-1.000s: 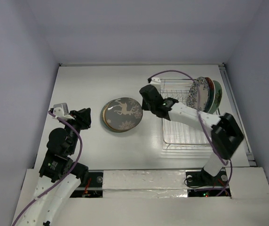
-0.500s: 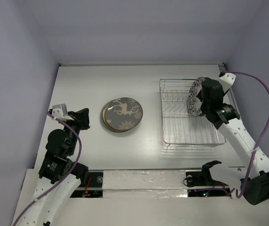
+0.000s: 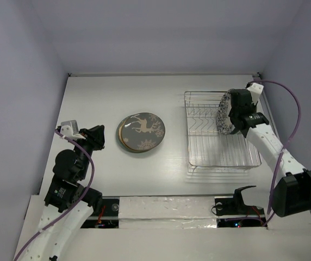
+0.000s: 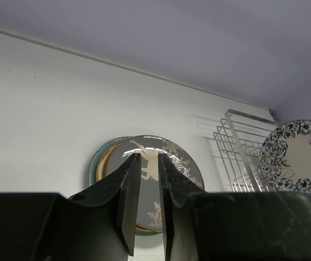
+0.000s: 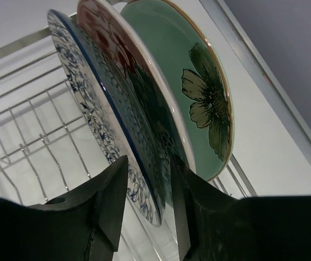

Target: Unload the plates from the dish rack

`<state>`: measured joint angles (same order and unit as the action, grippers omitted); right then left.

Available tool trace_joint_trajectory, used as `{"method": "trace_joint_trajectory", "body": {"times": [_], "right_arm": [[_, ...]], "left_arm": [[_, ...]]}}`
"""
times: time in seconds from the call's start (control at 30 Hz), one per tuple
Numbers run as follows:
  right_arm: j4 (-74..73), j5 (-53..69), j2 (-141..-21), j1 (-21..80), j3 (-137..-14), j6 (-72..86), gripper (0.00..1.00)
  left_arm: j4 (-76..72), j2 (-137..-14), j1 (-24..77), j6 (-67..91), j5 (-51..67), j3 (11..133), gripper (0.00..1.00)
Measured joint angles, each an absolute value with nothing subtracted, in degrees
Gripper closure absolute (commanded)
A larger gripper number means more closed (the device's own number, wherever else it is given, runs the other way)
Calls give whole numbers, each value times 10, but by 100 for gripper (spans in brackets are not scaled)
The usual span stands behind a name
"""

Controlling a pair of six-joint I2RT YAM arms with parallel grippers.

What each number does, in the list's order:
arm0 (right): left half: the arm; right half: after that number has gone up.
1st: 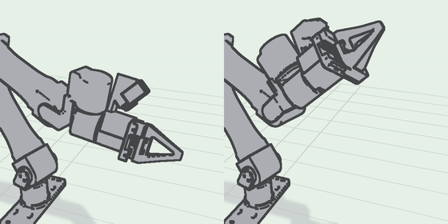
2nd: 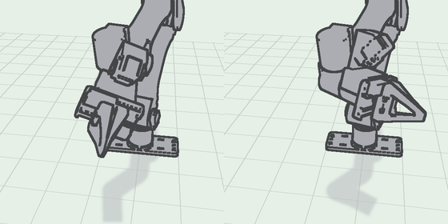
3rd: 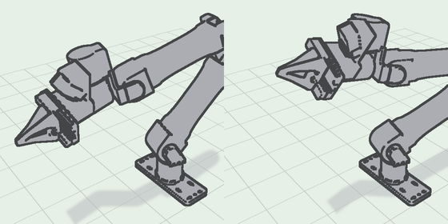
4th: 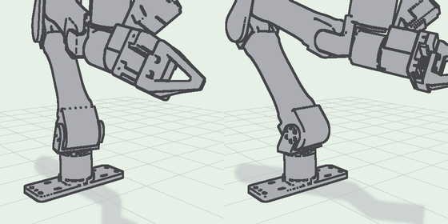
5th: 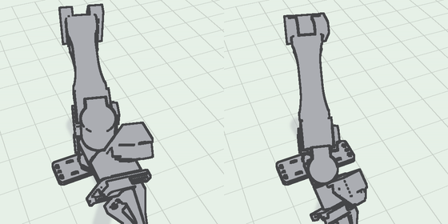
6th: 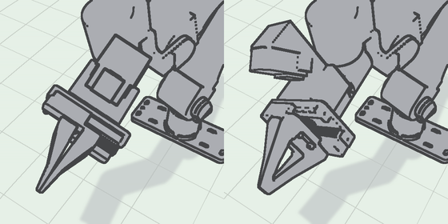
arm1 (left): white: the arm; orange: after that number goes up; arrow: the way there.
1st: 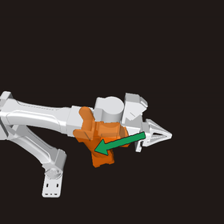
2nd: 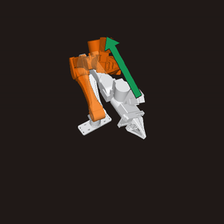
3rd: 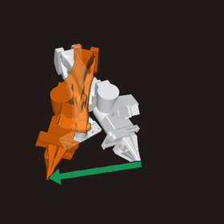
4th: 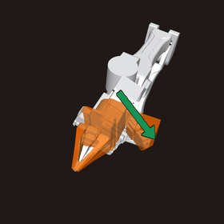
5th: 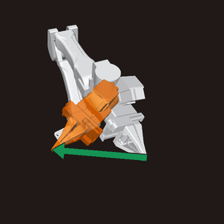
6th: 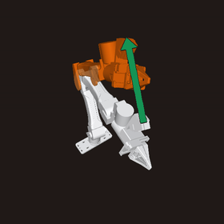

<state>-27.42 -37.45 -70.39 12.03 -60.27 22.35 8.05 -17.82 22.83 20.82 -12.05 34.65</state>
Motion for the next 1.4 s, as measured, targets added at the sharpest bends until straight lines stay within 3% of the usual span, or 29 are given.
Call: {"method": "trace_joint_trajectory", "body": {"times": [0.13, 0.17, 0.27, 0.37, 0.73, 0.93, 1.2, 1.4], "right_arm": [[-274, -374, -753, 119, -618, 211, 63], [-279, -375, -768, 119, -627, 204, 74], [-304, -383, -797, 116, -665, 182, 94], [-326, -373, -802, 120, -686, 143, 100], [-424, -355, -776, 125, -775, 114, 100], [-441, -354, -700, 187, -850, 114, 100], [-232, -191, -615, 321, -734, 238, 100], [-42, -119, -791, 397, -672, 372, 100]], "left_arm": [[81, -178, 228, 208, -121, 347, 82], [81, -178, 228, 208, -121, 347, 82], [81, -178, 228, 208, -121, 347, 82], [81, -178, 228, 208, -121, 347, 82], [81, -178, 228, 208, -121, 347, 81], [81, -178, 228, 208, -121, 347, 80], [81, -179, 228, 208, -121, 347, 80], [81, -187, 228, 208, -120, 347, 80]]}}
